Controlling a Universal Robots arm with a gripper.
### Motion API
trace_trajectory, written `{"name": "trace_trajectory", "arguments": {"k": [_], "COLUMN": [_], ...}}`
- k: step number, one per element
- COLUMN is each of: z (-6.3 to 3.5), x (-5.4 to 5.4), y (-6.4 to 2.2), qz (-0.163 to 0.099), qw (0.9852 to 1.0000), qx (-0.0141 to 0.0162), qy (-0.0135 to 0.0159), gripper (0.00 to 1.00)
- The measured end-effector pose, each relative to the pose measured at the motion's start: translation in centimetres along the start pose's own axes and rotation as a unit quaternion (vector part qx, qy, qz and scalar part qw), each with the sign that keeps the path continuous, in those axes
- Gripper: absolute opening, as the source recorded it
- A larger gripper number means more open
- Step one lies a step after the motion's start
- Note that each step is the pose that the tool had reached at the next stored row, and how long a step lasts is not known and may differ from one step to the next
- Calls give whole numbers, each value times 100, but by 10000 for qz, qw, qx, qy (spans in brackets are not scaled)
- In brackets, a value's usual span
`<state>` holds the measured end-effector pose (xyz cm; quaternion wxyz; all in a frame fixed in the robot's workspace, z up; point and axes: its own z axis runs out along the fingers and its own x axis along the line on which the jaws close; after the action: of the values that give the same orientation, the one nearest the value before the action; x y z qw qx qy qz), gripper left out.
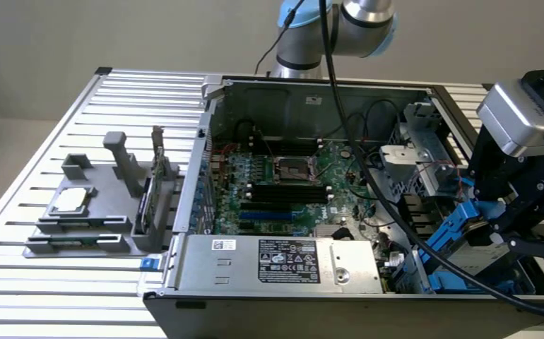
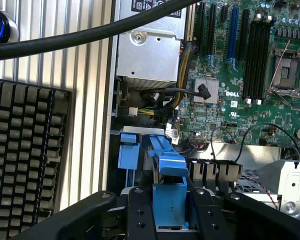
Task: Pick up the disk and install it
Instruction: 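Insert the disk into the insertion slot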
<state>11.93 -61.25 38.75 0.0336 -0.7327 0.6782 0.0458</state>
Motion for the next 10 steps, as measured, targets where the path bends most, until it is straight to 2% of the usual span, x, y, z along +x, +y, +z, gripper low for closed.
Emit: {"name": "trace_trajectory", "arguments": {"k": [10], "z": [0], "x": [0], "y": [0], "qz": [0], "qw": [10000], "qx": [0], "qy": [0], "gripper": [32]}}
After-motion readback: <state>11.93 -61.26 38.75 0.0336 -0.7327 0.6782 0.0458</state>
